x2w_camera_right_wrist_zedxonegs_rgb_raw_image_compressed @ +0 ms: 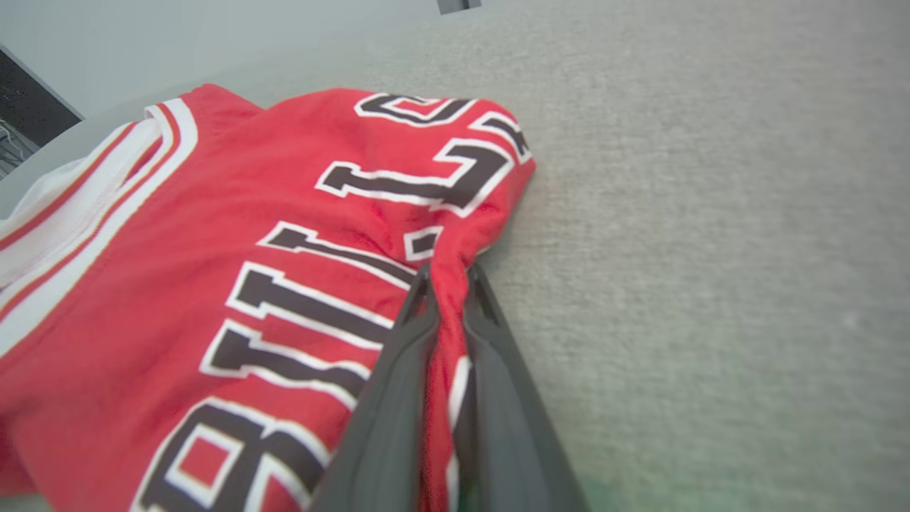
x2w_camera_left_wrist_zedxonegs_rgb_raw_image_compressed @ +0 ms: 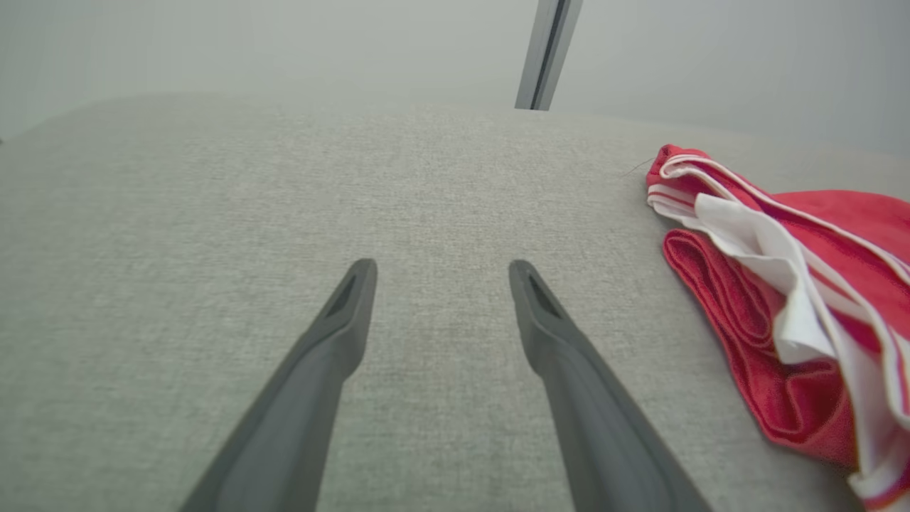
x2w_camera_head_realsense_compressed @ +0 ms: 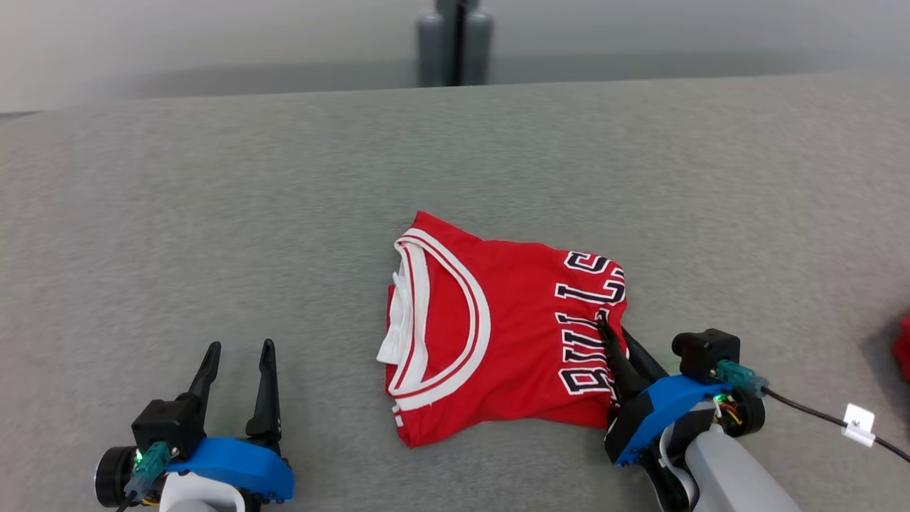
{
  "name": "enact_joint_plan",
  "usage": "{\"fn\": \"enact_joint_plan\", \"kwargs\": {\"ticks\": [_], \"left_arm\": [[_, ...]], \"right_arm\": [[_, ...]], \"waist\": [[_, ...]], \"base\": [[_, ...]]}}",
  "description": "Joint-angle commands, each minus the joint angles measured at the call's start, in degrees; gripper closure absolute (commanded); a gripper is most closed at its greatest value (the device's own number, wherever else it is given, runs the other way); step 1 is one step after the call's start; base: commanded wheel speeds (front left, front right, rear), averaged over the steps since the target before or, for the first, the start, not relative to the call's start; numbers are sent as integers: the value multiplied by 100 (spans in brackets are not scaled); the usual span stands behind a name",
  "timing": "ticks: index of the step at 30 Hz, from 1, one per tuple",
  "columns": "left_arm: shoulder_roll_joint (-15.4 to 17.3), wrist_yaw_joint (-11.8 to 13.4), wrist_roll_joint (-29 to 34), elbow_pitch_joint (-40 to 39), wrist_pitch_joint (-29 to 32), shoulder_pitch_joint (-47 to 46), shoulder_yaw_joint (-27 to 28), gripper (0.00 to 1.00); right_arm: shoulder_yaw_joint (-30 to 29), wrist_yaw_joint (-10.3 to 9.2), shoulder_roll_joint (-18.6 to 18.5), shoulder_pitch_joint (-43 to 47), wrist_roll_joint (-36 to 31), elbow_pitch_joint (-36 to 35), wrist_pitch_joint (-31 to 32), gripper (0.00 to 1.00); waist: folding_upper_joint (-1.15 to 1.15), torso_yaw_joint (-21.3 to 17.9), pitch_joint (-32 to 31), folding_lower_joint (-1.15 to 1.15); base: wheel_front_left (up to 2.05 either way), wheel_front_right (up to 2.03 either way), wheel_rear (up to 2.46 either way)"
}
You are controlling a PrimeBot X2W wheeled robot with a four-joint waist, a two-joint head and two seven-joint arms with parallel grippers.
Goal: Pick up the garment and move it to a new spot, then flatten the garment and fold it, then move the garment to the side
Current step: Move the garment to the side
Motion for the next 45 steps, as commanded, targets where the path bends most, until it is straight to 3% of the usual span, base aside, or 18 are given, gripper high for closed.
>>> {"fn": "enact_joint_plan", "kwargs": {"ticks": [1, 10, 16, 22, 28, 32, 41, 45], "left_arm": [[41, -6, 14, -47, -24, -19, 19, 0], [131, -6, 86, -212, -24, 24, -33, 0], [167, -6, 93, -230, -24, 71, -88, 0], [177, -6, 89, -243, -24, 105, -157, 0], [236, -6, 38, -202, -24, 132, -120, 0], [257, -7, -12, -176, -24, 141, -132, 0], [222, -7, -88, -146, -24, 173, -99, 0], [219, -7, -90, -157, -24, 151, -61, 0]], "right_arm": [[47, -12, -72, 203, 73, -56, 11, 100], [322, -6, -53, 682, 163, -938, 4, 100], [354, -6, -50, 861, -83, -1386, 5, 100], [162, -6, -53, 691, -686, -1627, 5, 100], [-865, -7, -63, 310, -2132, -1731, 313, 100], [-1508, -7, -334, 140, -2914, -2020, 839, 100], [-2827, -8, -1256, 399, -3640, -3008, 1812, 100], [-3289, -6, -1282, 664, -3869, -3576, 2225, 100]], "waist": [[-1, -646, -365, -1], [-1, -2222, -232, -1], [-1, -2673, -184, -1], [-1, -2665, -162, -1], [-1, -2383, -92, -1], [-1, -2120, -33, -1], [-1, -1701, -17, -1], [-1, -1657, 24, -1]], "base": [[0, 0, 0], [0, 0, 0], [0, 0, 0], [0, 0, 0], [0, 0, 0], [0, 0, 0], [0, 0, 0], [0, 0, 0]]}}
